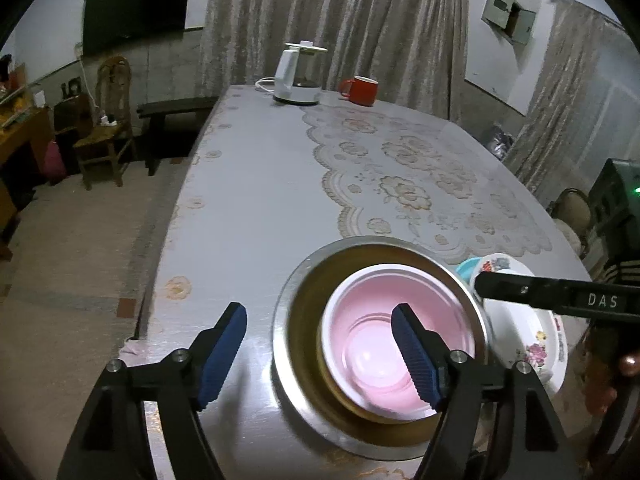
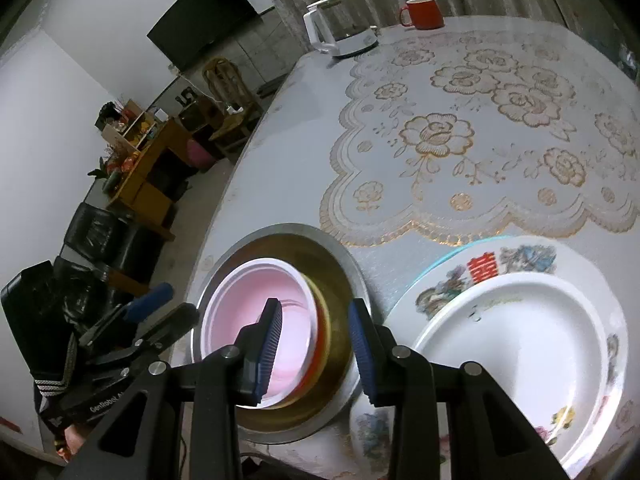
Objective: Organize plates and bowls
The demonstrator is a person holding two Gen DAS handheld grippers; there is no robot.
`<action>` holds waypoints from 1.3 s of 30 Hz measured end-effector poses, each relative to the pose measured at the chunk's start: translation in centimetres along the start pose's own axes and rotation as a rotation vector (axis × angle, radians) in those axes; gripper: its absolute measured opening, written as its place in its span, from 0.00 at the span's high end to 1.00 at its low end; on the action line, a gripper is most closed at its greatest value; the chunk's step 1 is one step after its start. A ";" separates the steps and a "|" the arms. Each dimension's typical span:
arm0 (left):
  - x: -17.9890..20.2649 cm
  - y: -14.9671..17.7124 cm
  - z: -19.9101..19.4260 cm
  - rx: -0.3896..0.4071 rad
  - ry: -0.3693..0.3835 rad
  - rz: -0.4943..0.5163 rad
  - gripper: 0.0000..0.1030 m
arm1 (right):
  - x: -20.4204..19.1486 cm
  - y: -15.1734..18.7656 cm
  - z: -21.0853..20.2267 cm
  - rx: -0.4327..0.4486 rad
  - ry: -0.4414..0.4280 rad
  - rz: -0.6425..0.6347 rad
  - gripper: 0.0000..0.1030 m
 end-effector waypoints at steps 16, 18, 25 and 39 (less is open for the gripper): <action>-2.1 2.1 -0.2 -0.031 -0.045 -0.047 0.24 | 0.5 -1.3 1.2 -0.083 0.177 -0.216 0.67; -2.3 2.3 -0.2 -0.035 -0.048 -0.054 0.23 | 0.3 -1.3 1.5 -0.103 0.197 -0.254 0.67; -2.9 3.2 0.1 -0.058 -0.050 -0.072 0.22 | 0.1 -1.2 2.9 -0.167 0.236 -0.330 0.67; -3.2 4.4 0.9 -0.101 -0.042 -0.083 0.22 | -0.2 -0.9 4.0 -0.224 0.251 -0.403 0.67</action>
Point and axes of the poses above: each gripper's, at about its wrist camera, not at the fingertips, and z roughly the way its jaws point, x to its right, y to its underside, the point moved 5 cm from there along z, roughly the way its jaws point
